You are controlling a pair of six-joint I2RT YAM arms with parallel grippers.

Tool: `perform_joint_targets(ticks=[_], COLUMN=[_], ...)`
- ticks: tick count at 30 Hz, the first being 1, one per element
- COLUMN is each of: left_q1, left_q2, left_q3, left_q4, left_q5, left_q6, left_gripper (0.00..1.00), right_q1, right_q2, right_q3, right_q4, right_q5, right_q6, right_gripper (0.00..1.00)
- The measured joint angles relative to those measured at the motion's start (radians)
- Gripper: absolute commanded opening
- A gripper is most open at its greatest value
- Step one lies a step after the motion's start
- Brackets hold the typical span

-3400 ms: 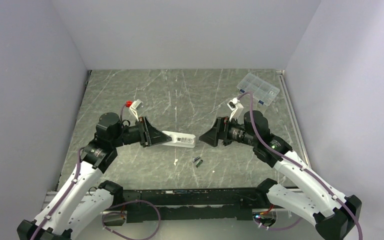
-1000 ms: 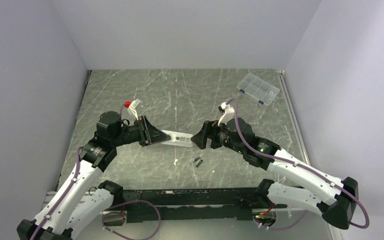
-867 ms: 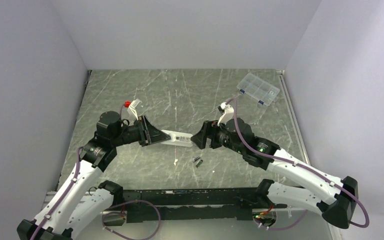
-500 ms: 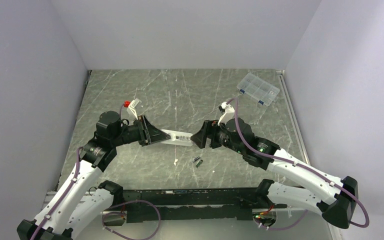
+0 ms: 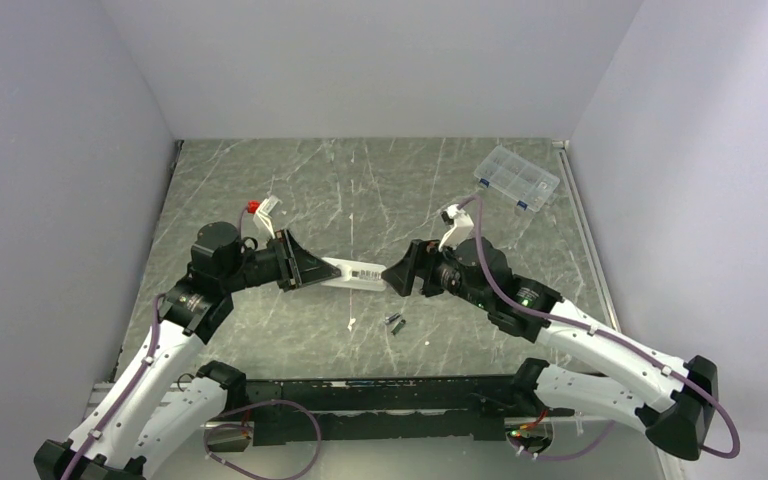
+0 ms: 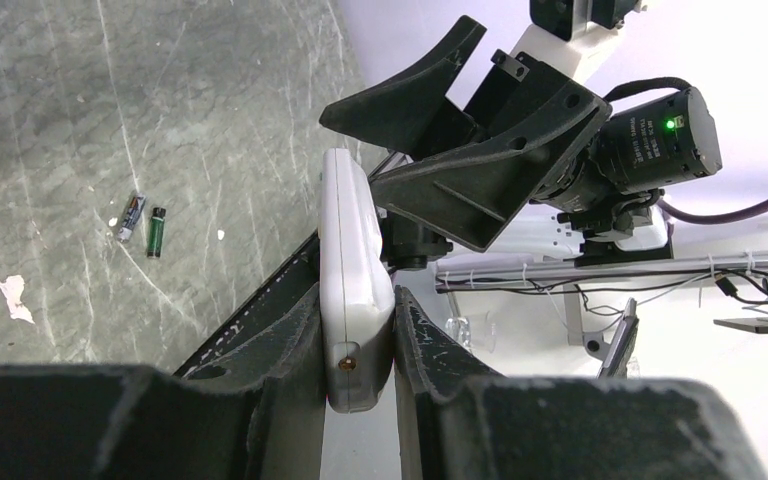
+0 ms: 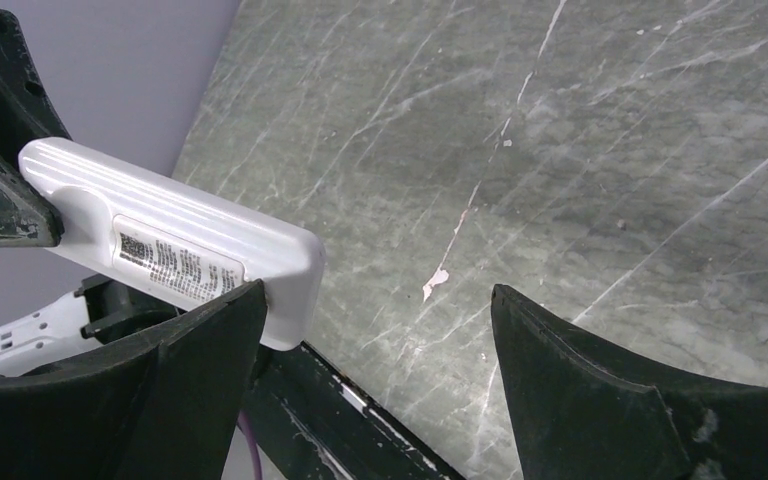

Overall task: Load the batteries into the remote control
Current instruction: Remove the battery cover from the remote control.

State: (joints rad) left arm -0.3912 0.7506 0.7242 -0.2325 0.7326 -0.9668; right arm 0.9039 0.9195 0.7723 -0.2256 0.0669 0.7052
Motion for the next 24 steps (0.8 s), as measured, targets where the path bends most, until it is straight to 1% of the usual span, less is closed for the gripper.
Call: perform_joint_targets(ticks=[18,24], left_q1=[0.002,-0.003], left_q2=[-0.003,0.000], left_q3=[0.000,0.000], left_q4=[0.013,0.029], left_q5=[0.008,0.018], left_q6=[-0.019,-0.023], left_gripper=[0.00,0.00], right_q1=[-0.002,0.008], right_q2=[-0.032,-0.039], right_q3=[-0.033,-0.033], right_q4=[0.041,0.118], right_q5=[-0.023,-0.076], right_q6=[0.032,0.053], right_gripper=[0.88,0.87])
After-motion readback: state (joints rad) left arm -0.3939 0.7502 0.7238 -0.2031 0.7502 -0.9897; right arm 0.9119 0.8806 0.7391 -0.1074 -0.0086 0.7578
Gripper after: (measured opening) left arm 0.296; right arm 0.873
